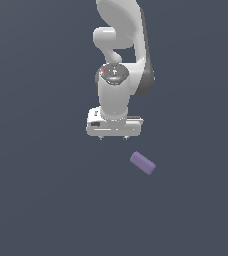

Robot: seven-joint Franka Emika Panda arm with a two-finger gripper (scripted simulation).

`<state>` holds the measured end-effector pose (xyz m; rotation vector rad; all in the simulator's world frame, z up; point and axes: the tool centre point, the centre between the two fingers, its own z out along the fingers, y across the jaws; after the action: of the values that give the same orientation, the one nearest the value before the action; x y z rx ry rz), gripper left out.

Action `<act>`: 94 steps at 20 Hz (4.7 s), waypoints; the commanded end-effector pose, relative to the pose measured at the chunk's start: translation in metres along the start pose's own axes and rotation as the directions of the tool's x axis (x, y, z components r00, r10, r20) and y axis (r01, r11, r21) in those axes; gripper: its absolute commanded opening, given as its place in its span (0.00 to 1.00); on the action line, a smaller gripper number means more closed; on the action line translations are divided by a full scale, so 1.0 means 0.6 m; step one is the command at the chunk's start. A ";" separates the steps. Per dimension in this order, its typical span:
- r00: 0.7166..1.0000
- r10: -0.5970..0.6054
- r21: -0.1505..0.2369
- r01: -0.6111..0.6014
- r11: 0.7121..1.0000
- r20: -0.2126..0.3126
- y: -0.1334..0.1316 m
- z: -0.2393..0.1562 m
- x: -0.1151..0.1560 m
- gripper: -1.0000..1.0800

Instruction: Pick up the object and move it to a goal position.

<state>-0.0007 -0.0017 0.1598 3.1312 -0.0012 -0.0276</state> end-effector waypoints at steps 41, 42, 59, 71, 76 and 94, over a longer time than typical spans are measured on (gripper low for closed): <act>0.758 -0.652 -0.011 0.652 0.758 -0.008 -0.186 0.116 0.074 0.96; 0.743 -0.670 -0.010 0.670 0.743 -0.009 -0.193 0.119 0.076 0.96; 0.660 -0.751 -0.006 0.751 0.660 -0.019 -0.228 0.152 0.083 0.96; 0.656 -0.754 -0.007 0.754 0.657 -0.019 -0.230 0.221 0.085 0.96; 0.656 -0.754 -0.007 0.754 0.657 -0.019 -0.230 0.221 0.085 0.00; 0.656 -0.754 -0.007 0.754 0.657 -0.019 -0.216 0.205 0.062 0.00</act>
<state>0.0375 0.1286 0.0321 2.8596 1.3011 -0.0012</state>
